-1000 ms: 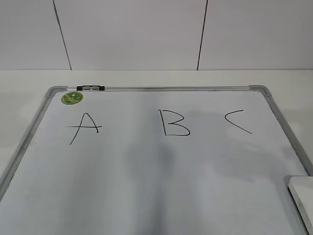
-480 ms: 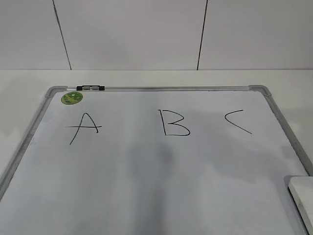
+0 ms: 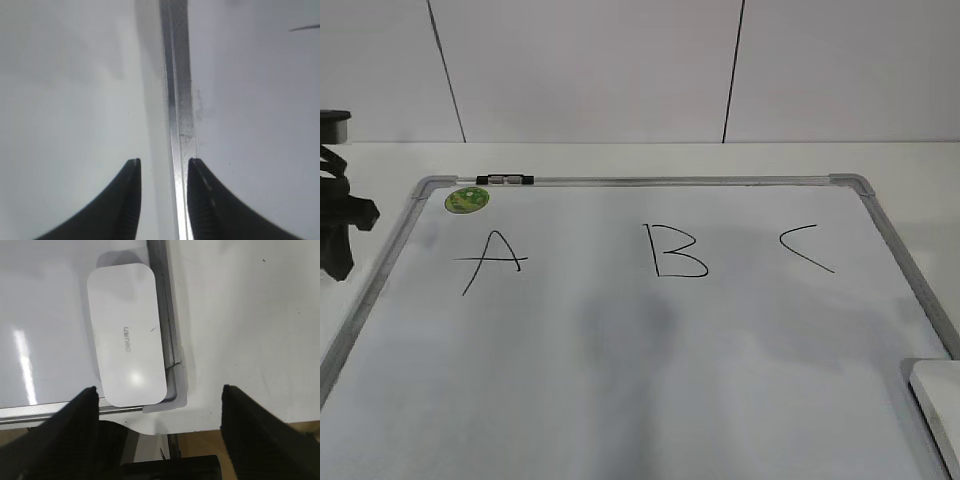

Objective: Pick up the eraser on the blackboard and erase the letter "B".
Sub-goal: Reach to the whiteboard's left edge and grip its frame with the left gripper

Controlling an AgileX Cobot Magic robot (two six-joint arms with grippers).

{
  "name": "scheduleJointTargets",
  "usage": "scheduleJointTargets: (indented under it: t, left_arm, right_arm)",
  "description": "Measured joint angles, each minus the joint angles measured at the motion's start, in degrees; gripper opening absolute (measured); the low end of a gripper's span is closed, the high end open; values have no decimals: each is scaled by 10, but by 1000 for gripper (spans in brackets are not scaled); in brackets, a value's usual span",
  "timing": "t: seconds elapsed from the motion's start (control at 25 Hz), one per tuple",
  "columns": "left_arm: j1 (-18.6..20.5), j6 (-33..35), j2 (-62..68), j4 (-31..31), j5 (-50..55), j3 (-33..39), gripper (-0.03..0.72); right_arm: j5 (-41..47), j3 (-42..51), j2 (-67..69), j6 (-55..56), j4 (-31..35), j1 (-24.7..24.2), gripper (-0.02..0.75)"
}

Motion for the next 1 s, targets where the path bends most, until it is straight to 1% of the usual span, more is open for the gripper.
scheduleJointTargets:
  t: [0.4,1.0]
  left_arm:
    - [0,0,67,0,-32,-1,241]
    - [0,10,86,-11,-50,-5,241]
  right_arm:
    - [0,0,0,0,0,0,584]
    - [0,0,0,0,0,0,584]
